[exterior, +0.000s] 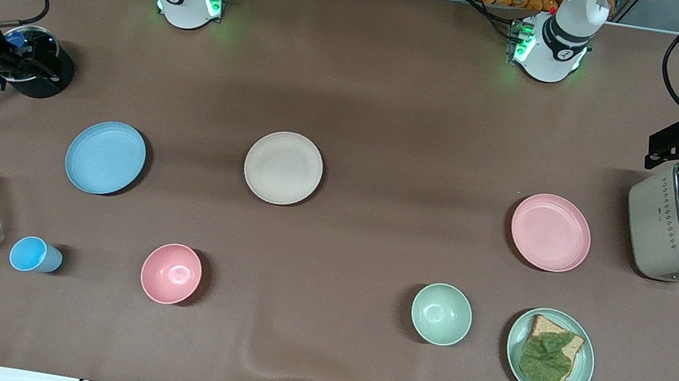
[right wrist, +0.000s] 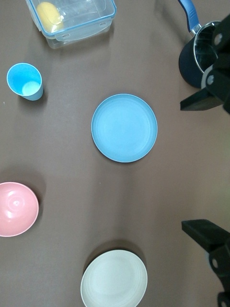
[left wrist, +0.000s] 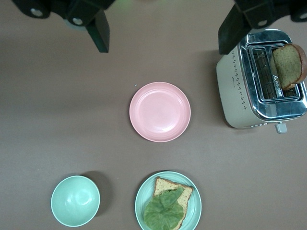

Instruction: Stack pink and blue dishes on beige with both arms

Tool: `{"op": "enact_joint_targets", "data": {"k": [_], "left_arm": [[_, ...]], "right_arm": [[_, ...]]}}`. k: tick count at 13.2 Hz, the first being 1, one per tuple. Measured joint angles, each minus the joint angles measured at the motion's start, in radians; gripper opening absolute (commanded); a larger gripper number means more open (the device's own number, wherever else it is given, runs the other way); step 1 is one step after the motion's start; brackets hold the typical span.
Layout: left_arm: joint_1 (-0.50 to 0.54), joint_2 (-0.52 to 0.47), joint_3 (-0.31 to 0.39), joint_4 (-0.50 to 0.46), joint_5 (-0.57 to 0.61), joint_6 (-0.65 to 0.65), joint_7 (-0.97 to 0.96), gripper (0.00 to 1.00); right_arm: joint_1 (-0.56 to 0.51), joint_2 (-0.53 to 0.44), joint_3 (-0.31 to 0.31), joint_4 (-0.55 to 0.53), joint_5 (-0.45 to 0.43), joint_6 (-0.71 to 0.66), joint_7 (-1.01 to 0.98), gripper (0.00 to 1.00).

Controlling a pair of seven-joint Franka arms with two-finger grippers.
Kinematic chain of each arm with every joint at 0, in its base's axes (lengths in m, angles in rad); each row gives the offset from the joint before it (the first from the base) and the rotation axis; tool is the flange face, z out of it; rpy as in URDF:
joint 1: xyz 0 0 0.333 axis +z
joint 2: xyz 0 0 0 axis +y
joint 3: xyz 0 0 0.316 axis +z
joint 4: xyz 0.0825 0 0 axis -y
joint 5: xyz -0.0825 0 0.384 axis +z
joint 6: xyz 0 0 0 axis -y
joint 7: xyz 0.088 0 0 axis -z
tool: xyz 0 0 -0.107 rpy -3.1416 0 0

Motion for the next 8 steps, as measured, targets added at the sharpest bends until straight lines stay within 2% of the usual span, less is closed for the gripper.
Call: {"op": "enact_joint_targets", "data": {"k": [8], "left_arm": [[0.006,0.001,0.000,-0.009,0.000,-0.004,0.000,1.00]], "right_arm": [[0.013,0.007,0.004,0.001,0.001,0.000,0.000,1.00]]}}
